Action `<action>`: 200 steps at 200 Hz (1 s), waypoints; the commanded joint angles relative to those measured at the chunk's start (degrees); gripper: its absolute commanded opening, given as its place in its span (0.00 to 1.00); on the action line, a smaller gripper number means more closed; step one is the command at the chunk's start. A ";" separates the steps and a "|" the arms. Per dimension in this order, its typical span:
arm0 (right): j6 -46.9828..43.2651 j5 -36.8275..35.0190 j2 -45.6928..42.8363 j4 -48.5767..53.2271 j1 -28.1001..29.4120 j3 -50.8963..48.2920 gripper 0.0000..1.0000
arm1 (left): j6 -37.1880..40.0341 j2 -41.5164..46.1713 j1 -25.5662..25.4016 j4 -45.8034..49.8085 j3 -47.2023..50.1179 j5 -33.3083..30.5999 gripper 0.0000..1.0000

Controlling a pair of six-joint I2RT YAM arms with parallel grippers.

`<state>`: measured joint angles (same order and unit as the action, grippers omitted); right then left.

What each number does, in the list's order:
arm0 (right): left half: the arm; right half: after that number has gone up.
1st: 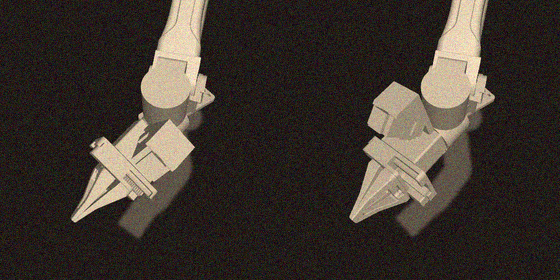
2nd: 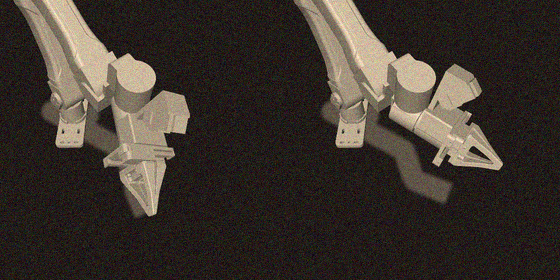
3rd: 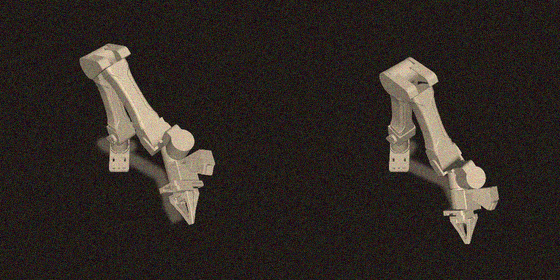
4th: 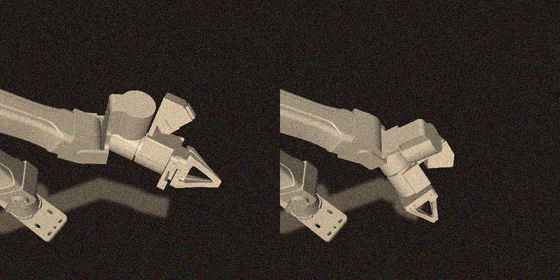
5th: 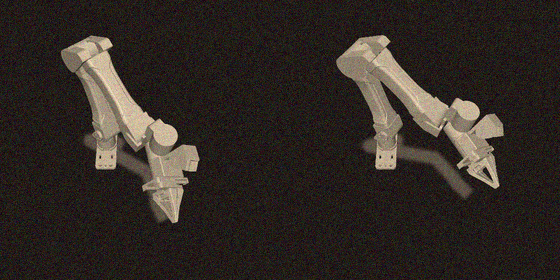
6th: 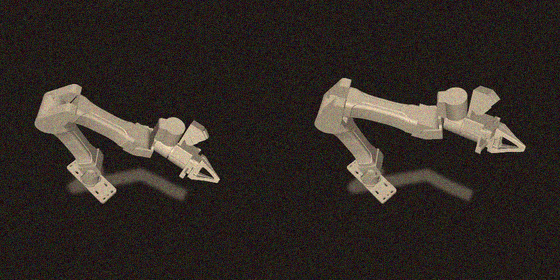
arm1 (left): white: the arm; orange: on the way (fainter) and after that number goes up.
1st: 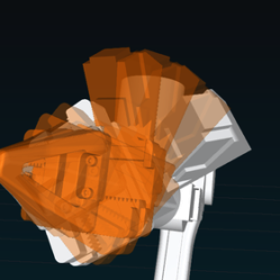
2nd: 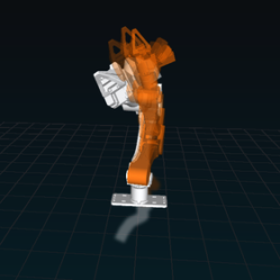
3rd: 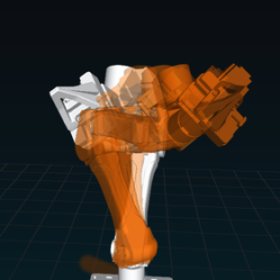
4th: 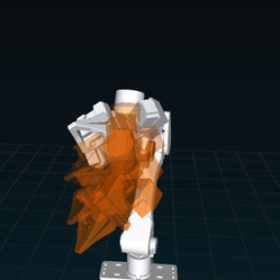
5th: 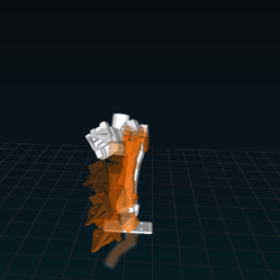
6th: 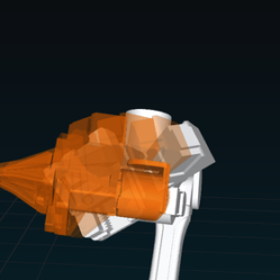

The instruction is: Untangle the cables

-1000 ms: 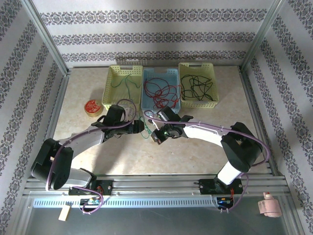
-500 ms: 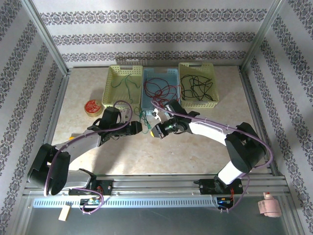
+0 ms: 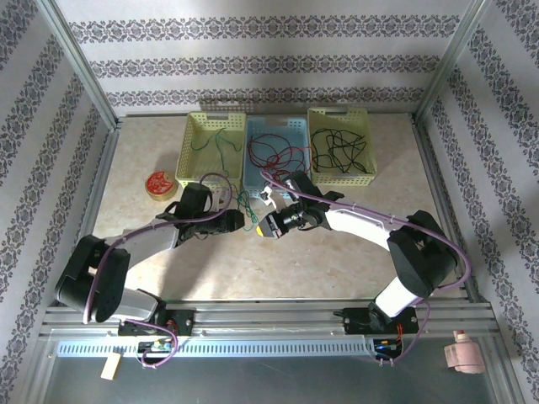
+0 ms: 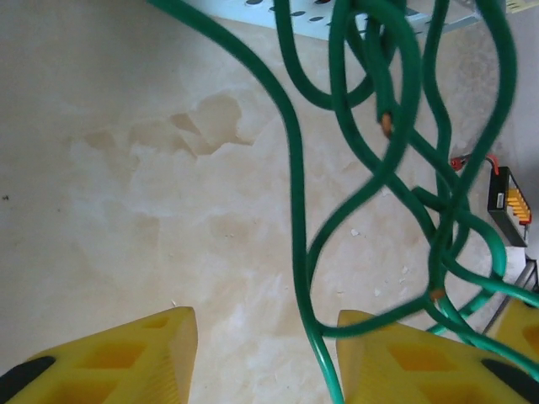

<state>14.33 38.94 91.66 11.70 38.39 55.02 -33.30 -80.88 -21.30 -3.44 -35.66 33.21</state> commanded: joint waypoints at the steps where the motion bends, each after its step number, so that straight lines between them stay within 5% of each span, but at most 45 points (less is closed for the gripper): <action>1: 0.42 2.28 -1.13 -1.08 0.24 1.84 0.00 | 0.28 -1.04 -0.23 -1.92 -1.96 -0.63 0.37; 23: 0.48 1.39 -1.74 -1.05 0.17 1.46 0.00 | 0.05 -0.63 -0.32 0.00 -1.93 -5.19 0.11; 42: 1.08 -2.69 -3.15 -1.08 -0.17 0.26 0.00 | 0.44 0.28 -0.37 4.35 -2.09 -10.04 0.00; 83: 4.02 -29.92 -11.68 -1.01 -1.25 -4.98 0.00 | -1.95 5.74 -0.30 12.86 -0.19 -23.54 0.00; 105: 8.07 -38.94 -16.32 -1.64 -3.21 -8.98 0.00 | -2.89 7.52 -0.17 16.36 0.63 -28.59 0.00; 154: 17.72 -52.84 -26.67 -0.18 -8.79 -15.62 0.00 | -2.81 7.01 0.03 21.93 -0.11 -33.24 0.00; 200: 21.06 -58.89 -35.96 2.95 -14.71 -19.45 0.00 | -2.82 6.89 0.11 22.19 0.33 -34.68 0.00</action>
<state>31.18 -9.96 59.79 12.03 27.57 37.04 -35.05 -73.76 -21.74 13.39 -36.23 4.14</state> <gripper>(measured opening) 0.048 0.049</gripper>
